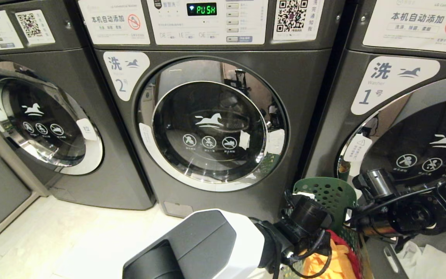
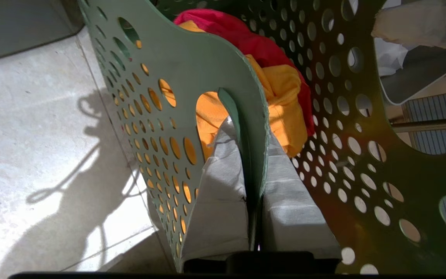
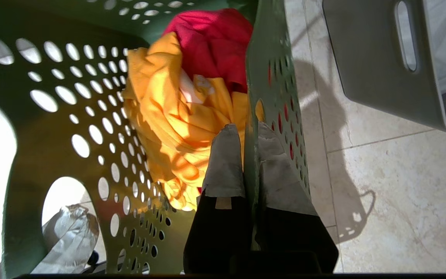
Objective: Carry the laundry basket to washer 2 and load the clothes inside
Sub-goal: Pick up the clothes basket and put it beside the washing machine
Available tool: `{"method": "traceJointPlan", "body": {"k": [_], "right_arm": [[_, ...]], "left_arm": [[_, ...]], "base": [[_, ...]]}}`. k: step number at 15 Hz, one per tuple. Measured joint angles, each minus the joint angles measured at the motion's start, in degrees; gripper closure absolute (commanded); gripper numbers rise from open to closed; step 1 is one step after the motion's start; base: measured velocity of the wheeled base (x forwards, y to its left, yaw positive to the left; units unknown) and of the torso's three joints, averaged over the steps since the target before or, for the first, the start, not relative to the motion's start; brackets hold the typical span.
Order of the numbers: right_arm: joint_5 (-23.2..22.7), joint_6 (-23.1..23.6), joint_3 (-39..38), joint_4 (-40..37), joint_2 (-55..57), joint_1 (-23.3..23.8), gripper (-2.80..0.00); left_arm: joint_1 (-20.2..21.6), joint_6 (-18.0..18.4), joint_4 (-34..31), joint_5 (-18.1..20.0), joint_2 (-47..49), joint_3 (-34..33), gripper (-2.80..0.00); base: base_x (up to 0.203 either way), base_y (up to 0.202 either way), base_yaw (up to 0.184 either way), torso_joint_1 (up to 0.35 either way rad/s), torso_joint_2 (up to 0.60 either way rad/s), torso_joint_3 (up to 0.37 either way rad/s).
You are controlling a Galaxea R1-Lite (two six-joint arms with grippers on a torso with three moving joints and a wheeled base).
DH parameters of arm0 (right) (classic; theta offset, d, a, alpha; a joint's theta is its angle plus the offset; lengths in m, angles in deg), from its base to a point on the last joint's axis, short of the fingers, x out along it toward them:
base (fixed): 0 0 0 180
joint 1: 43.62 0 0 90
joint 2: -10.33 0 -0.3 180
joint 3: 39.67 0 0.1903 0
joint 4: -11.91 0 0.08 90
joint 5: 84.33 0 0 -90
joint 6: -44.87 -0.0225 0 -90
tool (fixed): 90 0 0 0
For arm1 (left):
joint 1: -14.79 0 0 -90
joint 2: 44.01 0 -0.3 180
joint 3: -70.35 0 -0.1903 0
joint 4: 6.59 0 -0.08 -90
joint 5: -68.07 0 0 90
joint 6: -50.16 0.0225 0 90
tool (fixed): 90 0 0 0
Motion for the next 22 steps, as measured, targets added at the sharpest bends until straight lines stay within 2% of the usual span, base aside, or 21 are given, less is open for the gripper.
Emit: {"method": "traceJointPlan", "body": {"k": [11, 22], "right_arm": [[0.07, 0.18, -3.67, 3.63, 1.98, 1.46, 0.0], [0.09, 0.33, -3.64, 4.83, 3.24, 2.53, 0.0]], "left_arm": [[-2.19, 0.01, -0.59, 0.22, 0.76, 0.28, 0.0], [-2.39, 0.04, 0.17, 0.08, 1.58, 0.28, 0.0]], "base": [[0.0, 0.0, 0.0, 0.004, 0.0, -0.197], [0.0, 0.0, 0.0, 0.001, 0.01, -0.153]]}}
